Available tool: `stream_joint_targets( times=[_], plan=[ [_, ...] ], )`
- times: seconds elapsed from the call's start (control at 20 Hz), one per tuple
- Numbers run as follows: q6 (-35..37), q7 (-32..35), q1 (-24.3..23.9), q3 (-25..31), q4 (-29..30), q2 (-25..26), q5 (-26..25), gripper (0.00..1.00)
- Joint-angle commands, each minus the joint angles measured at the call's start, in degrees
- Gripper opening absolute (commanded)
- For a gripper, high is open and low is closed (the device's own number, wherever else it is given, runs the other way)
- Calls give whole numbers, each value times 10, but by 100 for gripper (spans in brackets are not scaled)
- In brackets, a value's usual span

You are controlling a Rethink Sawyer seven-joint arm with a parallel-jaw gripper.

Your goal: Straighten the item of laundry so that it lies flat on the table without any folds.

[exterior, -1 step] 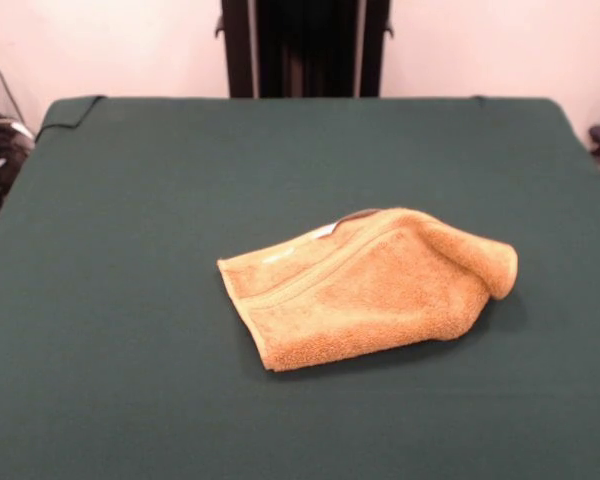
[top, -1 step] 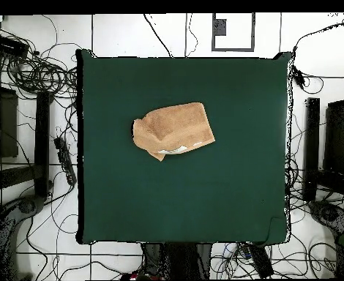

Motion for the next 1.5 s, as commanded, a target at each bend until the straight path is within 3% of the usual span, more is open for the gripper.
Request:
stream_joint_targets(
  times=[0.05, 0.15, 0.35, 0.55, 0.95, 1.5],
  plan=[
    [70, 97, 6, 10, -57, -18, 30, 100],
    [122, 71, 6, 6, -65, -59, 23, 100],
    [370, -2, 21, -25, -127, -218, -12, 100],
    [499, -41, 10, -2, -204, -267, -48, 100],
    [525, -16, -24, 85, -320, -204, -74, 100],
    [474, 5, -23, 118, -470, -16, -96, 100]
  ],
)
